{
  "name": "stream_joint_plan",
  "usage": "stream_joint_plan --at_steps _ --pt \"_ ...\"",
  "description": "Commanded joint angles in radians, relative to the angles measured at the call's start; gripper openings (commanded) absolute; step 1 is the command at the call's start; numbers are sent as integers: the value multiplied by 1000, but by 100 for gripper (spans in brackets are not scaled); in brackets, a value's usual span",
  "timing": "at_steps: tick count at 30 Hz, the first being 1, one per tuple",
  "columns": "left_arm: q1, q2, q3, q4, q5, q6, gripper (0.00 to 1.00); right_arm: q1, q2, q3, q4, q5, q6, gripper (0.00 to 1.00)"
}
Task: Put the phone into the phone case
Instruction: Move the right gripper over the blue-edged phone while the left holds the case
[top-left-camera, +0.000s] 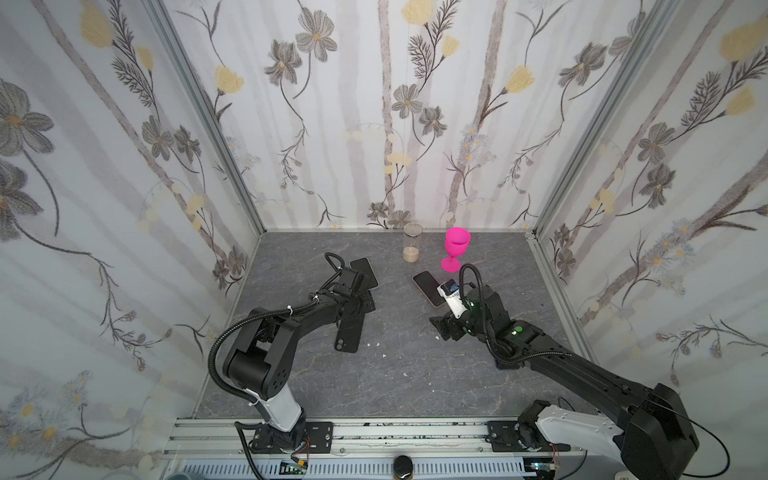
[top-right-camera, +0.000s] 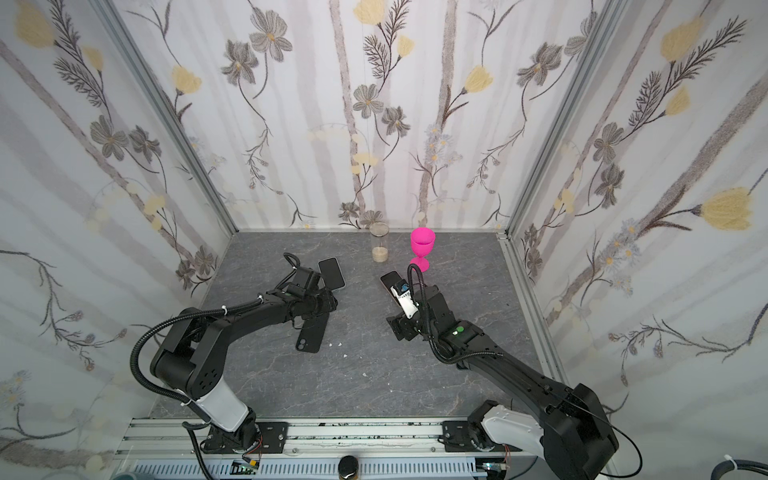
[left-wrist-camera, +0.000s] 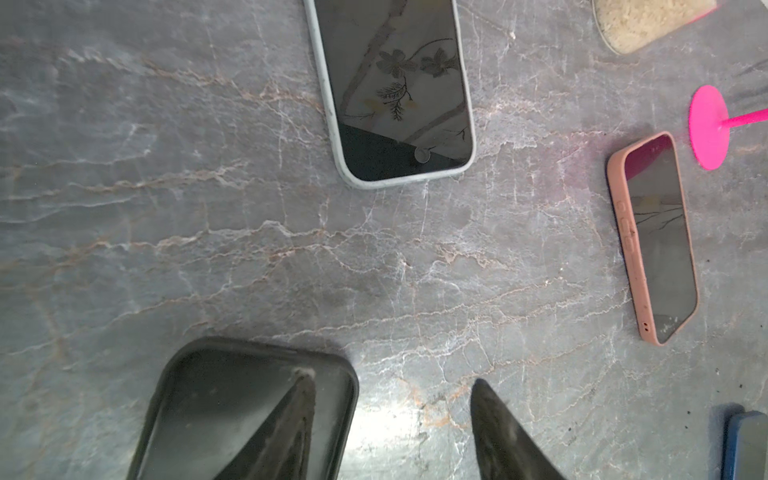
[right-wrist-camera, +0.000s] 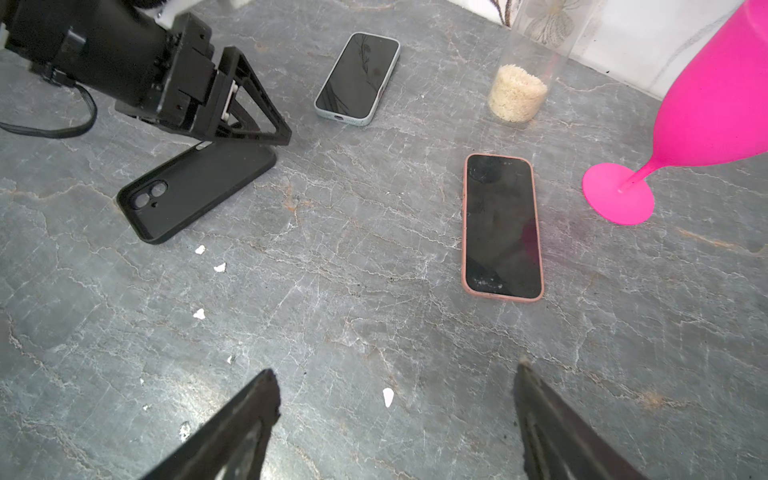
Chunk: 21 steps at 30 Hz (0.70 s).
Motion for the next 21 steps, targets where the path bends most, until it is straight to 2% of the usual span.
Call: stream_joint_plan --at_steps 1,8,15,21 --pt "-3 35 15 28 26 -12 59 0 -28 -16 10 37 30 87" --pt "-42 106 64 -5 46 38 59 0 -50 -17 7 67 19 87" --pt "-125 151 108 -30 93 118 59 1 -58 -18 -4 81 22 87" --pt "-173 127 72 -20 131 134 59 0 -81 -18 -17 89 33 86"
